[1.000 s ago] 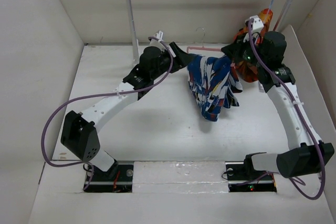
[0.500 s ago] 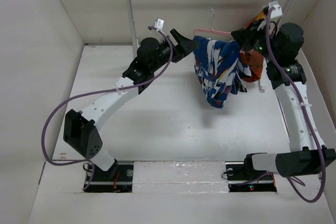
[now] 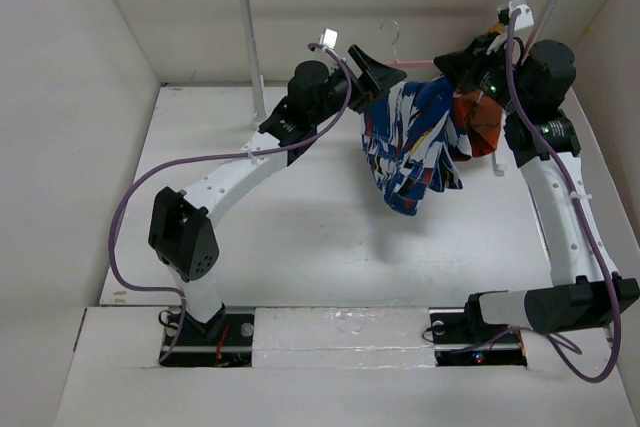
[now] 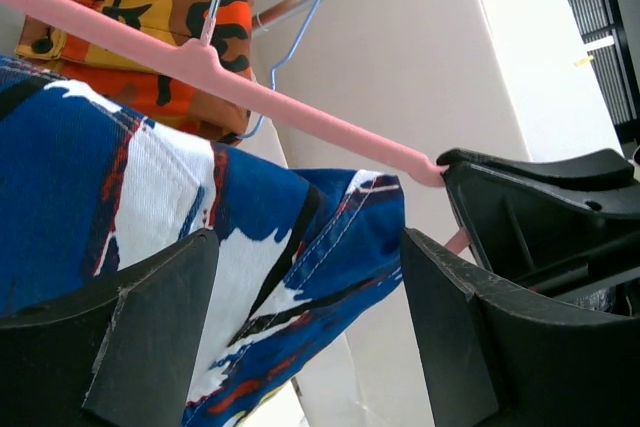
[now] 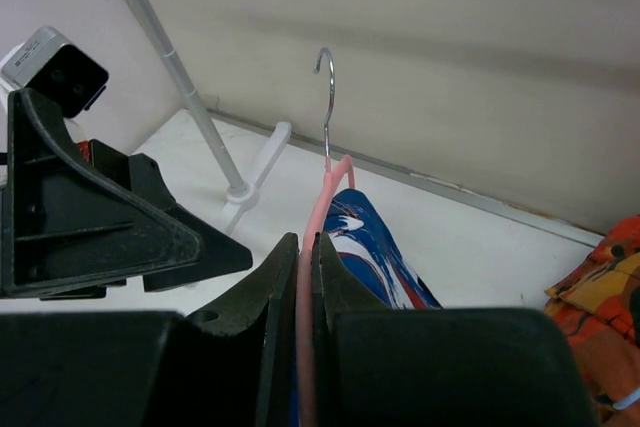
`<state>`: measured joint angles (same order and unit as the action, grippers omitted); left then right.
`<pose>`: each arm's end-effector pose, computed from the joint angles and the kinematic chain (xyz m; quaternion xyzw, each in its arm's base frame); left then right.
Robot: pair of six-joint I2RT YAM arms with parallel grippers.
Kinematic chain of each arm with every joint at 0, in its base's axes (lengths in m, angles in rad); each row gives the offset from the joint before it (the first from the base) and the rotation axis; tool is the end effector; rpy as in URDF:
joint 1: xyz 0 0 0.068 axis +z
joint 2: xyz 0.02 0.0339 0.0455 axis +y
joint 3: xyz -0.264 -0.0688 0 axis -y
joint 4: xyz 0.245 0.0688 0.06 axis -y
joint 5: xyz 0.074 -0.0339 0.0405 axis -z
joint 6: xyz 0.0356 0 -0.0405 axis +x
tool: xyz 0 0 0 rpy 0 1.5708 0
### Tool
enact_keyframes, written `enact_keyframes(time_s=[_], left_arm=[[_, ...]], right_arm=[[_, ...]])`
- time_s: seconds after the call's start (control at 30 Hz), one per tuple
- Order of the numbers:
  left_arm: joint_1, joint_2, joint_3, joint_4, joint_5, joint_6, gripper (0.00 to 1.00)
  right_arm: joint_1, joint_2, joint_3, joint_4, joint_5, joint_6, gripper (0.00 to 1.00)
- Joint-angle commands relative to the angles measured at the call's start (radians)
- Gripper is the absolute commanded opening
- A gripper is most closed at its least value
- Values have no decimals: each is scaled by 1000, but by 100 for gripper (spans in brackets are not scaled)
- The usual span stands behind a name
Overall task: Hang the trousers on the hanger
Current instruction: Pick up the hanger at the center of the board.
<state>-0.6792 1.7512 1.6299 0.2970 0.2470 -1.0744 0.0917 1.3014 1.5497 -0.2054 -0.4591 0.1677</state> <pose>0.3250 -0.2735 0.4221 -0.0326 0.6436 -0.6353 0.4257 0.2757 0.0412 0.4909 -0.1386 0.6794 0.2470 0.6769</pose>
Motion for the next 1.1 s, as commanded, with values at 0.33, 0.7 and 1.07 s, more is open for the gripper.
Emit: enact_keyframes(time_s=[0.33,0.7,1.07], left_arm=[[0,14,149,59,21,-82,75],[0,217,390,-47,34,-131,80],[29,294,442,-13,11,-173,71]], right_arm=[[-9,-13,147,253,-9,42,0],[3,-22,135,287,-18,58,0],[26,-94,-20,285,-108,78,0]])
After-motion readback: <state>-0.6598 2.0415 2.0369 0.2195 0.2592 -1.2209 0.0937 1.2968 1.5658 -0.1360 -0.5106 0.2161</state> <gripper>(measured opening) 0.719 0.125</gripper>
